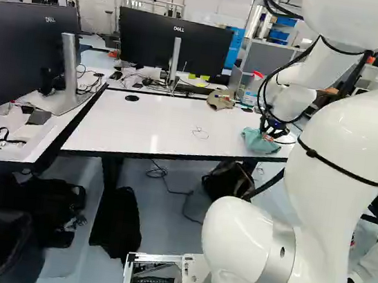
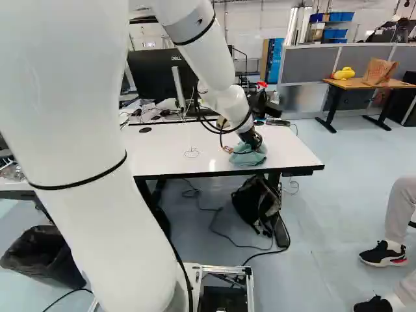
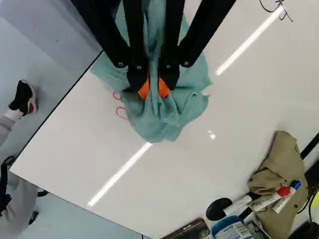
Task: Clean the table with the green towel
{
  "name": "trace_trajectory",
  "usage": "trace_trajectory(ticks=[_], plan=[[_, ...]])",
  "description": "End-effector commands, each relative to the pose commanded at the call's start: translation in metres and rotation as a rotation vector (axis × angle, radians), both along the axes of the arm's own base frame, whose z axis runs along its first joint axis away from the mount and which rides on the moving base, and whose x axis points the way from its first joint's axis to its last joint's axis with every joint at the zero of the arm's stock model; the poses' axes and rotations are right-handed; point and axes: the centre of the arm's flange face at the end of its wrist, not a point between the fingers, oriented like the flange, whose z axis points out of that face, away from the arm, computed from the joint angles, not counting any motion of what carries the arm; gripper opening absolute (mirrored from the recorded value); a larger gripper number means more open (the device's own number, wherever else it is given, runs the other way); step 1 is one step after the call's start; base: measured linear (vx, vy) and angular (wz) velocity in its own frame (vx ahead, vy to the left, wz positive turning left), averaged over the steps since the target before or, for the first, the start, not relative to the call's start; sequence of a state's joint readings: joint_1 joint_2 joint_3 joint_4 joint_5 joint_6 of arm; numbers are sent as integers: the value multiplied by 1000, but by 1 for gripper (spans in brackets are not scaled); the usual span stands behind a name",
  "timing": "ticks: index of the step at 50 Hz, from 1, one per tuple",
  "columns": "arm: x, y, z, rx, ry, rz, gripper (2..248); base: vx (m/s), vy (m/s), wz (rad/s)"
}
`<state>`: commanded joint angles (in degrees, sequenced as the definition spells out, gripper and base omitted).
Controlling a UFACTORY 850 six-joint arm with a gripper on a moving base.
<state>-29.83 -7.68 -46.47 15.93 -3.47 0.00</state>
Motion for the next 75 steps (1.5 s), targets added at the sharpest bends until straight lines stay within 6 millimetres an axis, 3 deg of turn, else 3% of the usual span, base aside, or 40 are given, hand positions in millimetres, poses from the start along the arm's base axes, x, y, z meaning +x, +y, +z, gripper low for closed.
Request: trace_trajectory(ticks=[46, 67, 75], plan=[[-8, 8, -6, 120, 71, -27, 41, 0, 0, 0], [-38, -11, -6, 124, 71, -95, 41, 0, 0, 0], [-39, -24, -6, 124, 68, -118, 41, 0, 0, 0]])
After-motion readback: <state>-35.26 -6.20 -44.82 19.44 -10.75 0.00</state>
